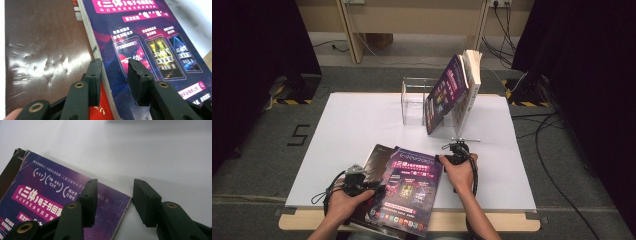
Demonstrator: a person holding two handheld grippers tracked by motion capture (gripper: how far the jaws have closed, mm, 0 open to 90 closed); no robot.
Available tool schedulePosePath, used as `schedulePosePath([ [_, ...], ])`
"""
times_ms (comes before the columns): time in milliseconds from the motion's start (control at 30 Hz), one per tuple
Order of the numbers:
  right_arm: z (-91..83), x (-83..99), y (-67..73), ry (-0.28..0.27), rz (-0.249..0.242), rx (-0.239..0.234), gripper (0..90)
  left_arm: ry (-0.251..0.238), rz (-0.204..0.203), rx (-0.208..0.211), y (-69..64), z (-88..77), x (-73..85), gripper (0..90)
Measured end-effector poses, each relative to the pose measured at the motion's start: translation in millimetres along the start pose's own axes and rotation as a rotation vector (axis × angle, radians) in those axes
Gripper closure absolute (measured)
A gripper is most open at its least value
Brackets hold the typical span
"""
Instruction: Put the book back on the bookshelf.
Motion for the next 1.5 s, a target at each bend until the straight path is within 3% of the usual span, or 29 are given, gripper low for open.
schedulePosePath([
  [133,-0.5,-1.3,-3.1,-0.001,0.029,-0.024,56.9,-0.005,-0.004,-0.002,0.1,0.0,0.4,64.1],
  [467,1.6,0.0,-3.2,-0.021,0.001,-0.037,56.4,0.003,0.004,-0.027,-2.2,0.3,-0.1,64.9],
  [633,-0.6,1.2,-5.3,-0.022,0.065,-0.064,57.3,0.008,0.009,-0.051,-4.2,0.4,-0.4,65.5],
  [700,-1.5,2.1,-4.7,-0.019,0.057,-0.063,57.4,0.008,0.012,-0.059,-5.4,0.4,-0.4,65.7],
  [867,-3.7,3.4,-5.9,-0.012,0.106,-0.071,58.9,0.009,0.011,-0.061,-5.5,0.4,-0.5,66.0],
  [1500,-8.2,11.1,-6.4,-0.010,0.161,-0.094,61.9,0.009,0.010,-0.065,-5.8,0.3,-0.5,66.2],
])
Point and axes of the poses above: each handheld gripper's, and its own axes: z roughly forward along the jaws, x roughly out of its underside, y roughly to its left, the point moved 4 cm from there along z, roughly forward along the jaws
